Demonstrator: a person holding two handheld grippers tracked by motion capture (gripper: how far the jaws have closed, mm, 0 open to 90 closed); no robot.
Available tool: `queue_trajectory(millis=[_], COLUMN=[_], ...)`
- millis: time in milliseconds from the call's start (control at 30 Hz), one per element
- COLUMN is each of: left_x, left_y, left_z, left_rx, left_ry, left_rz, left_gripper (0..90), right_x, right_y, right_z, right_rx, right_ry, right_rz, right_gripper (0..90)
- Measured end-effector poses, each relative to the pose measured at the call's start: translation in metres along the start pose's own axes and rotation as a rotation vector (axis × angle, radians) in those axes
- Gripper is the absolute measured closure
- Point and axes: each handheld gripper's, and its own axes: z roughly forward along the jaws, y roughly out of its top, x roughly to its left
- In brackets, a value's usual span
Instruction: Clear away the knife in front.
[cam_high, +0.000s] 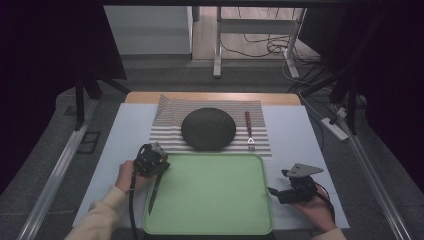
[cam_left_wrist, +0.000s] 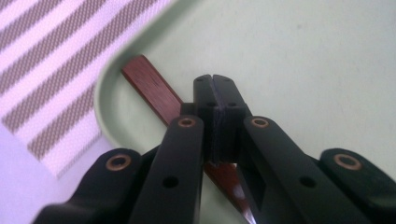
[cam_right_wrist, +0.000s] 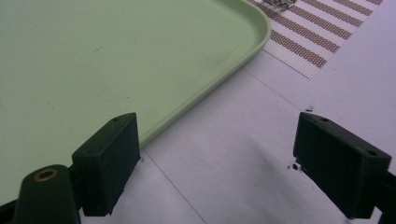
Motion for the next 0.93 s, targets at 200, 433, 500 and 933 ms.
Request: queue_trajectory(millis=[200,433,500,933], left_x=[-0.001,-0.006,-0.008,-0.025], left_y=[-0.012,-0.035,-0.048,-0.076], left_z=[-0.008,-0.039,-0.046,-0.052], left_rx=[-0.071,-0.286,-0.345,-0.357], left_ry=[0.002,0.044,0.04,0.08], left_rz=[-0.027,-0.091,-0.135,-0.191], left_gripper=[88.7,88.6,76.5,29.1], right_x=[0.0,-0.001,-0.001,0.0], right_y=[0.0,0.001,0.001,0.005], right_z=[0.0,-0.004,-0.005,-0.016], right_rx=[-0.001,-0.037,-0.052,-0.175], right_ry=[-0.004,-0.013,-0.012,-0.015], right_rz=[0.0,0.003,0.003,-0.02], right_gripper=[14.8,14.8,14.8,14.8])
